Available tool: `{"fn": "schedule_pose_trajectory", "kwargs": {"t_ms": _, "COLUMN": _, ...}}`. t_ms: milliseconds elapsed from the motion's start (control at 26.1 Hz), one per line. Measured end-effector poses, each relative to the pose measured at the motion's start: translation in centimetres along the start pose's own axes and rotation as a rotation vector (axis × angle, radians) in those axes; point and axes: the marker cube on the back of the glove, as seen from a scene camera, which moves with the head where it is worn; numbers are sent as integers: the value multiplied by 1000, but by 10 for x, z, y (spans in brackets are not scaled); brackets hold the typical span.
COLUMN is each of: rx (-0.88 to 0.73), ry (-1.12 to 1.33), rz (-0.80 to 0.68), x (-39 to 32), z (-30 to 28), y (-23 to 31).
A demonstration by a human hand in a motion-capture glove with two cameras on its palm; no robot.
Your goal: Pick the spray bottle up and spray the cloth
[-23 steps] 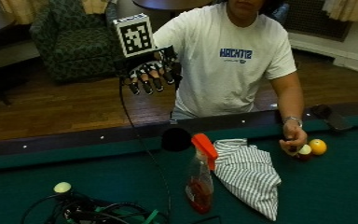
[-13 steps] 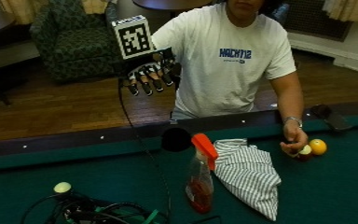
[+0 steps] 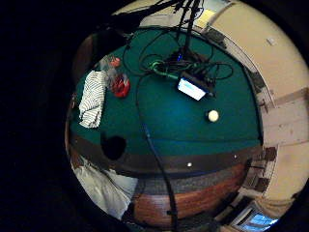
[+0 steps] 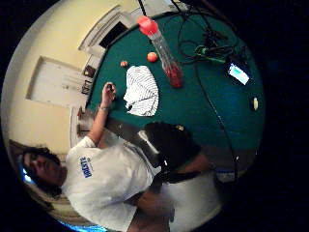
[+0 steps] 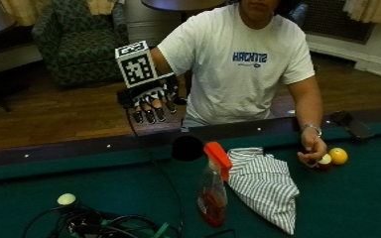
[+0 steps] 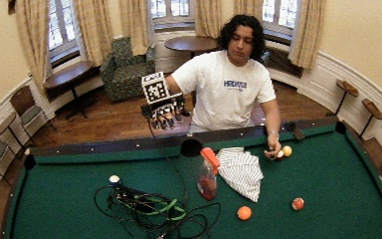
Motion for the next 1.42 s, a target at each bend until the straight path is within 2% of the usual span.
{"fn": "schedule_pose_trajectory", "kwargs": {"t_ms": 345, "rx": 7, "ry": -88, "rz": 61, "x": 20, "z": 37, "y": 13}}
{"fn": "schedule_pose_trajectory", "kwargs": {"t_ms": 844, "rx": 27, "ry": -524, "rz": 133, "x": 36, "z": 90, "y": 29}}
{"fn": "schedule_pose_trajectory", "kwargs": {"t_ms": 1419, "rx": 13, "ry": -885, "rz": 122, "x": 18, "z": 113, "y": -20}}
